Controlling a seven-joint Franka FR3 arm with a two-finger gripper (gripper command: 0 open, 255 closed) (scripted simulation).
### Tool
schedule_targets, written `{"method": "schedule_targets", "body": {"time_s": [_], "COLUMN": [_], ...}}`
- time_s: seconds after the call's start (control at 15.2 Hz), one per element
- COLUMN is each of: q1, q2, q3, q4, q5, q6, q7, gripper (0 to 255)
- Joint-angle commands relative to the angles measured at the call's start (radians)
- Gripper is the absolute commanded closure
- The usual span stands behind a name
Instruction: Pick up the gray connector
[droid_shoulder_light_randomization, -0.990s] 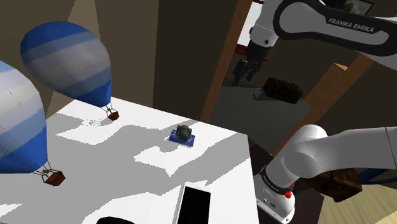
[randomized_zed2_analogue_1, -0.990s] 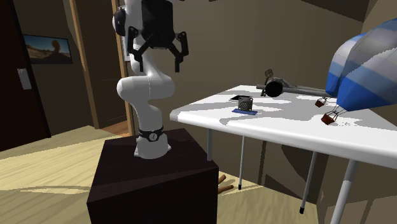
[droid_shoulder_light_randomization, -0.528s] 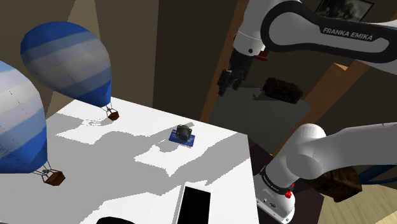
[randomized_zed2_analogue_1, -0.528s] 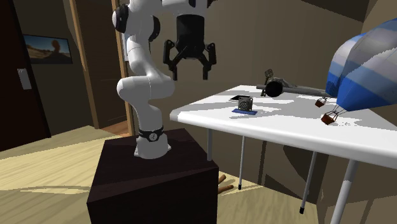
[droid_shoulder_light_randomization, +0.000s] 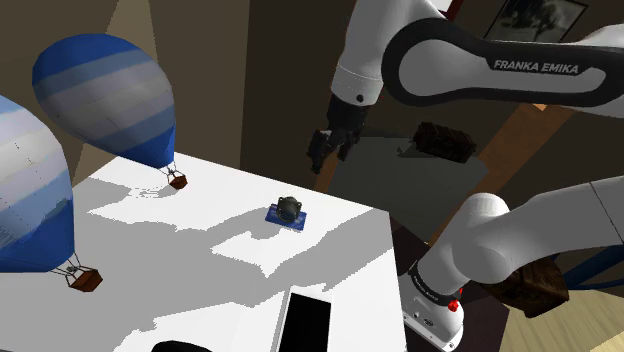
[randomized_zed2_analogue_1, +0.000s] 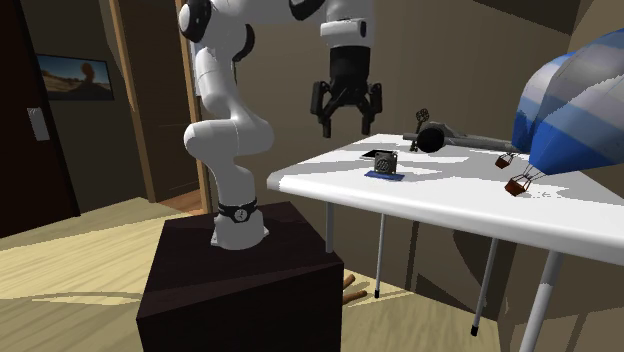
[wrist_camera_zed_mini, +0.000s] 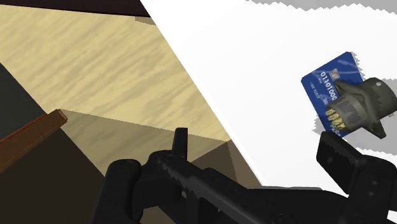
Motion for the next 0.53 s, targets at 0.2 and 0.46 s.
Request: {"method": "schedule_targets", "body": {"time_s": [0.2,0.46], "q1": [0.038,0.058], "q2": [0.089,0.174], "q3": [0.095,0.167], "q4": [0.044,0.095], "q5": [0.039,0.049], "q6": [0.053,0.093], "q7": [0.087,0.154], "gripper": [0,0]}}
